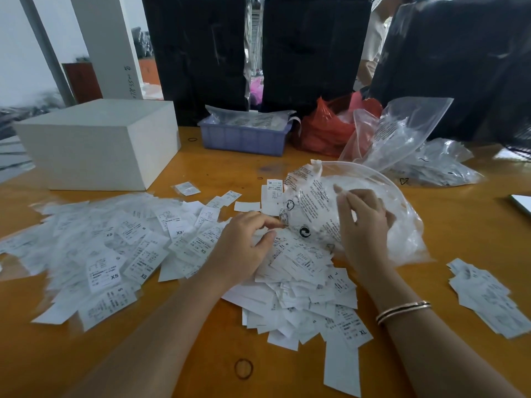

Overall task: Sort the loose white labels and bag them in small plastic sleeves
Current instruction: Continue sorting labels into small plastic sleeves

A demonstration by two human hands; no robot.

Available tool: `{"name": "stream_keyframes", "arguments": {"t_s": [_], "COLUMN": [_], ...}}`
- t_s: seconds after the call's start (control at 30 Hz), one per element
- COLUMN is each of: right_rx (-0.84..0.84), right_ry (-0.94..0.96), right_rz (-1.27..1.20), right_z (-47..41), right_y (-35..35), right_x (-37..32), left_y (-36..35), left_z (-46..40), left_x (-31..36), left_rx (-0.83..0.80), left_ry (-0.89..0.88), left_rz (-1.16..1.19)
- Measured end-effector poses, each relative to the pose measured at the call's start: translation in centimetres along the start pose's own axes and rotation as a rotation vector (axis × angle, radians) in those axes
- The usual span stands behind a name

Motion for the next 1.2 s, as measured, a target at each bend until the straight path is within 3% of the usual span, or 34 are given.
{"name": "stream_keyframes", "arguments": {"t_s": [0.13, 0.23, 0.4, 0.6, 0.73, 0.9, 0.97, 1.1, 1.2], "right_rx": [-0.365, -0.480, -0.546, -0.559, -0.565, -0.458, -0.502, -0.846, -0.878], "right_ry": [0.179, 0.250, 0.234, 0.245, 0.253, 0.111, 0.145, 0.200, 0.206], "right_rz": [-0.229, -0.270, -0.267, -0.152, -0.082, -0.275, -0.181, 0.187, 0.274], "right_z": [1.9, 2.7, 2.6, 2.4, 2.5, 1.4, 1.0, 1.6, 1.6], "right_y": [-1.6, -2.4, -2.2, -2.4, -2.6, -1.0, -0.6, -1.9, -2.2], "right_x": [-3.7, -4.6, -4.5, -4.0, -3.8, -2.5, -1.6, -0.4, -0.5], "left_y": [0.2, 0.4, 0.6, 0.2, 0.1, 0.6, 0.7, 0.8, 0.6], "left_z": [-0.1, -0.1, -0.2, -0.1, -0.2, -0.2, -0.2, -0.2, -0.2], "left_x": [0.5, 0.7, 0.4, 0.5, 0.2, -0.5, -0.6, -1.1, -1.5], "left_rx": [-0.053, -0.053, 0.058, -0.012, 0.054, 0.167, 0.187, 0.204, 0.207], "left_ry": [0.068, 0.072, 0.089, 0.090, 0.115, 0.183, 0.196, 0.248, 0.285], "left_rz": [0.309, 0.450, 0.560, 0.555, 0.502, 0.596, 0.570, 0.519, 0.541]}}
Point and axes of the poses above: each hand's wrist, its own z-axis away from the middle knuckle, its own y-axis out of the back of the hand, x = y × z, the point moved 3 cm from there along -z, towards the middle knuckle, and after that the axes turned 7 degrees about -x, right-handed, at the moved point
